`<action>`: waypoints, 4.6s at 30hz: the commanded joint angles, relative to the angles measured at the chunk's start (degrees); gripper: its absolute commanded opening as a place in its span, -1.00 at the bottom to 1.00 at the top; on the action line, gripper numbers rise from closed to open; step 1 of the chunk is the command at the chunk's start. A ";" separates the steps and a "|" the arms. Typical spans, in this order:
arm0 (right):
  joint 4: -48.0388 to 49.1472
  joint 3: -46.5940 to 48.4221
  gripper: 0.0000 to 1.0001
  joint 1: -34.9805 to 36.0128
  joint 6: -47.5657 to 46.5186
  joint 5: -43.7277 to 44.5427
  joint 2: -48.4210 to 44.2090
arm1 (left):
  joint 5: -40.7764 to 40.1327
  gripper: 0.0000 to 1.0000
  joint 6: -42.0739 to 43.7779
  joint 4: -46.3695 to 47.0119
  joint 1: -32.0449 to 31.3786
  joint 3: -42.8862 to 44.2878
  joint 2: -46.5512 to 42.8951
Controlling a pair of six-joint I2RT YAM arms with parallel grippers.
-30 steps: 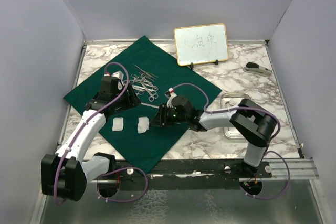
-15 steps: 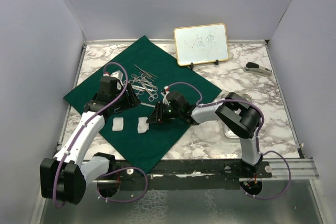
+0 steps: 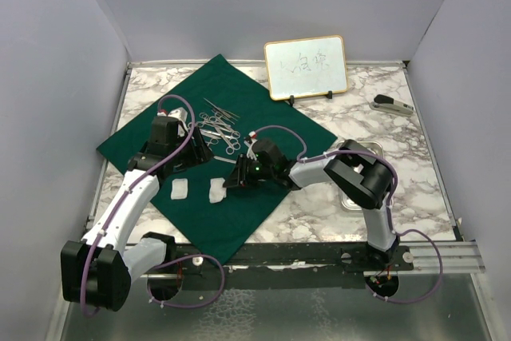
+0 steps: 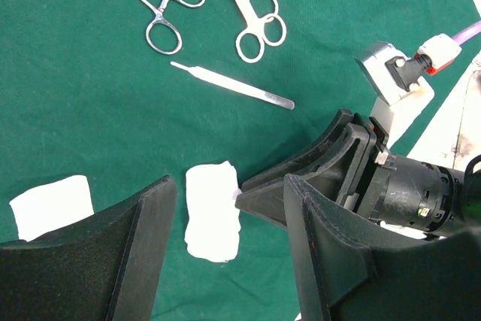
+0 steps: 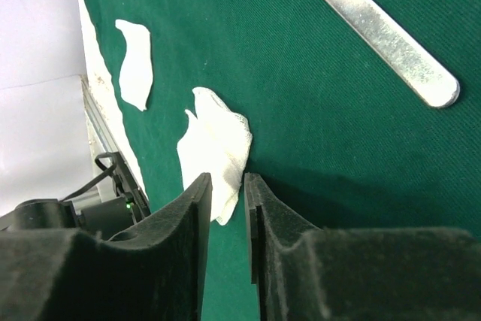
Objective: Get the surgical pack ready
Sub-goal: Adjust the medical item in the surgical kit.
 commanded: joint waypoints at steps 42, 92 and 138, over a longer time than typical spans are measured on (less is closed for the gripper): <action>-6.25 8.50 -0.98 0.31 -20.71 0.11 0.06 | 0.71 0.25 1.38 -0.40 -0.22 0.35 -1.55; -11.27 6.66 -0.30 0.26 -23.78 7.84 -6.92 | -6.78 0.32 6.12 -12.43 -0.16 10.67 3.41; -11.76 -18.27 0.01 -7.12 -40.96 20.21 -44.95 | -32.28 -0.44 3.91 -20.02 -5.83 12.33 39.12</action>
